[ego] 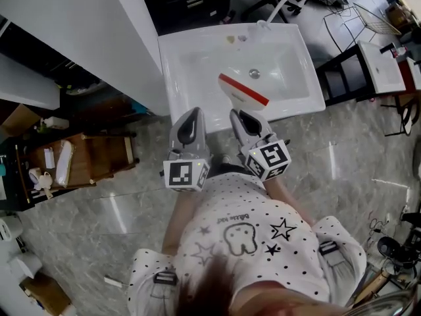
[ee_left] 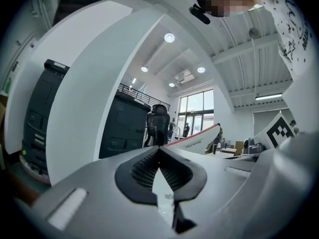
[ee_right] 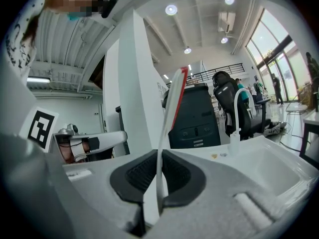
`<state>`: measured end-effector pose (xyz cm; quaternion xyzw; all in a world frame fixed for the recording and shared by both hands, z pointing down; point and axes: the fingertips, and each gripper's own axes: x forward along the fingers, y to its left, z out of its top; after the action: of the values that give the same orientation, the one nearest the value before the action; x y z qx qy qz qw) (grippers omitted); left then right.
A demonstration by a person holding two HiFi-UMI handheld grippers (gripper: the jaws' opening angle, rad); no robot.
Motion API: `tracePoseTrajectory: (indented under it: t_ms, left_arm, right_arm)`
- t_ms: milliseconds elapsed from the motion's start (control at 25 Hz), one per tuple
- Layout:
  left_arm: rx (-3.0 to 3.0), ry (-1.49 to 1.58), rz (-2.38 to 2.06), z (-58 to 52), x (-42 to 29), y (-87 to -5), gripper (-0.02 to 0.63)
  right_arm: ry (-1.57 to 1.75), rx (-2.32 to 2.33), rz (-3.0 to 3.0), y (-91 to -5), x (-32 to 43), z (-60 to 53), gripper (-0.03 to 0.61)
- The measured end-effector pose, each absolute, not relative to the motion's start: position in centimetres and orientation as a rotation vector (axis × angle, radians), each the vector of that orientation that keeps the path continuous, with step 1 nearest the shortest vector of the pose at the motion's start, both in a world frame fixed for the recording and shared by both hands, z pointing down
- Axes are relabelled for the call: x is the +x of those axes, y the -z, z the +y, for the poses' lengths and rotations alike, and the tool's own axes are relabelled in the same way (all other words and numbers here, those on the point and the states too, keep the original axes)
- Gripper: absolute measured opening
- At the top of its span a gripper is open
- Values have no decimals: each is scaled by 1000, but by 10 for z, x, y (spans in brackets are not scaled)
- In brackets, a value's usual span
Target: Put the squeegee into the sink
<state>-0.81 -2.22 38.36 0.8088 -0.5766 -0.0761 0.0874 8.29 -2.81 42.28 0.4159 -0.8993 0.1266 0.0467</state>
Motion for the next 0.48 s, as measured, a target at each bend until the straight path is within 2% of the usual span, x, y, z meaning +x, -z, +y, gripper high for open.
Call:
tracePoseTrajectory:
  t_ms: [480]
  left_arm:
    - [2463,147,-1644,-41,-40,-403,-5]
  right_arm:
    - [-425,1322,-2721,-442,46,-46,20]
